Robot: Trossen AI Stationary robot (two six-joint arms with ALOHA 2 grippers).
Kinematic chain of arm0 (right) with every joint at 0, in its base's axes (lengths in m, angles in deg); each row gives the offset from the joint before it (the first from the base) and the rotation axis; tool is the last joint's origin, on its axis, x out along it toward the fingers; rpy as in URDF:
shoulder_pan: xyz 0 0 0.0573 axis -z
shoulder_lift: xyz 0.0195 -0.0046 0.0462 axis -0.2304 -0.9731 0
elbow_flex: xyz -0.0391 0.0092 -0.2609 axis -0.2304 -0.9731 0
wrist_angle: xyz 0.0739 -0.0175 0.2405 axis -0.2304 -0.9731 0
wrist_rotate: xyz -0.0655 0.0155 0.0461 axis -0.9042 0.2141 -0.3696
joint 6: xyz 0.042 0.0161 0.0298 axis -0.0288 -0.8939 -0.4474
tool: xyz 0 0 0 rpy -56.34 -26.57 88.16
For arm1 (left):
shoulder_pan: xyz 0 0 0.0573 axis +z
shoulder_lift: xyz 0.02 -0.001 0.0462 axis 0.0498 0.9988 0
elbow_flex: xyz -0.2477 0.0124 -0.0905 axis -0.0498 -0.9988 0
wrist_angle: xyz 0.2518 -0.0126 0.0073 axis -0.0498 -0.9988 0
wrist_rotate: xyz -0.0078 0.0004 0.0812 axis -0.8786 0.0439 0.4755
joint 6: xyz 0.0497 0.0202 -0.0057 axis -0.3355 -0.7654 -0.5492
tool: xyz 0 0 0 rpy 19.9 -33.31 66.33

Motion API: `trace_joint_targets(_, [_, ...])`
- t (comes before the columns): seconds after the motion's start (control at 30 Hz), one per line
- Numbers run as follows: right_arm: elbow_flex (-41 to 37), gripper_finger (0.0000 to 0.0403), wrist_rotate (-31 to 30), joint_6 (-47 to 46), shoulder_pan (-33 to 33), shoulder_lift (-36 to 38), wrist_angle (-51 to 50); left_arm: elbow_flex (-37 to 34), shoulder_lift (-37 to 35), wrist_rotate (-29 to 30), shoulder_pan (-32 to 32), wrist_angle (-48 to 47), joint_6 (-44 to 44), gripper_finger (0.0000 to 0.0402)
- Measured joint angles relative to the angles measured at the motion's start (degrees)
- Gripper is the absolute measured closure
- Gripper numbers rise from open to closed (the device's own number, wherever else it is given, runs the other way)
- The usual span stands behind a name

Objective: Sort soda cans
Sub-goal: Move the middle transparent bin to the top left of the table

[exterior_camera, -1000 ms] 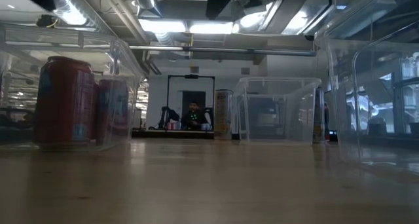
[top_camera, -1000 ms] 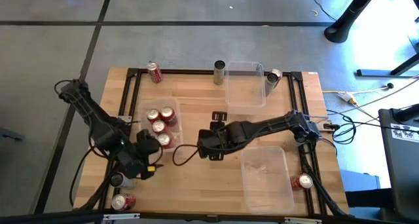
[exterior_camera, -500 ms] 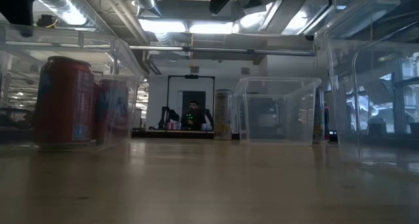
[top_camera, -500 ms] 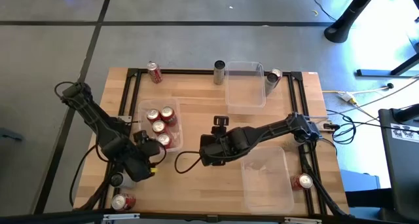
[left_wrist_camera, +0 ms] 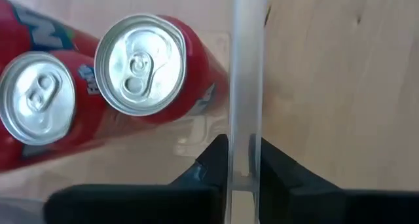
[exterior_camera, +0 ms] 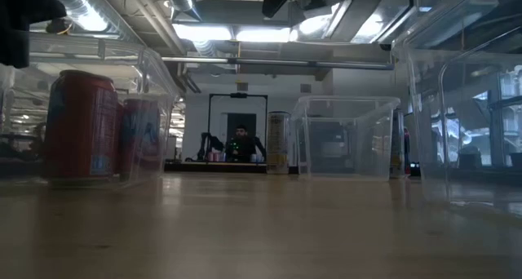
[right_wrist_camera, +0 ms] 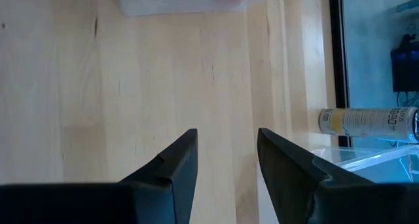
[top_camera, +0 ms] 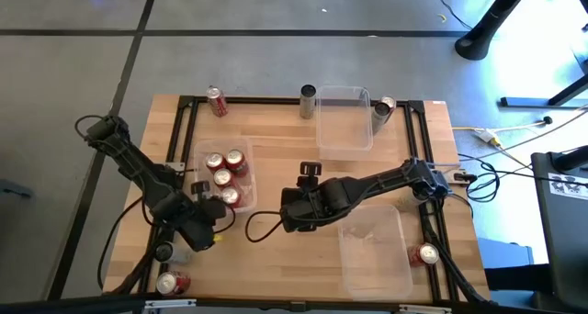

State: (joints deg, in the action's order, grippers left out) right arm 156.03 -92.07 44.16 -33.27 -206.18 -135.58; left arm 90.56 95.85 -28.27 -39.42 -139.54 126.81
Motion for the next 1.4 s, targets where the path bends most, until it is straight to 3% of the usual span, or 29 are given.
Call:
trace_joint_targets(0.27, [-0.11, 0.0246, 0.0, 0.04, 0.02, 0.04, -0.09, -0.09, 0.04, 2.31, 5.85, 1.49, -12.58, 0.0366])
trace_joint_targets(0.57, [-0.11, 0.0246, 0.0, 0.28, 0.04, 0.04, -0.09, -0.09, 0.04, 3.15, 17.79, 2.51, -32.07, 0.0367])
trace_joint_targets(0.93, [-0.11, 0.0246, 0.0, 0.68, 0.11, 0.04, -1.03, -0.09, 0.04, 2.81, 32.57, 8.86, -40.28, 0.0358])
trace_joint_targets(1.17, [-0.11, 0.0246, -0.59, 0.86, 0.11, 0.04, -1.62, 0.0, 0.04, 2.93, 34.55, 9.68, -39.81, 0.0276])
trace_joint_targets(1.4, [0.38, 0.0246, -1.98, 2.82, 0.54, 0.22, -5.76, 5.72, -0.52, 1.47, 32.72, 2.19, -34.79, 0.0166])
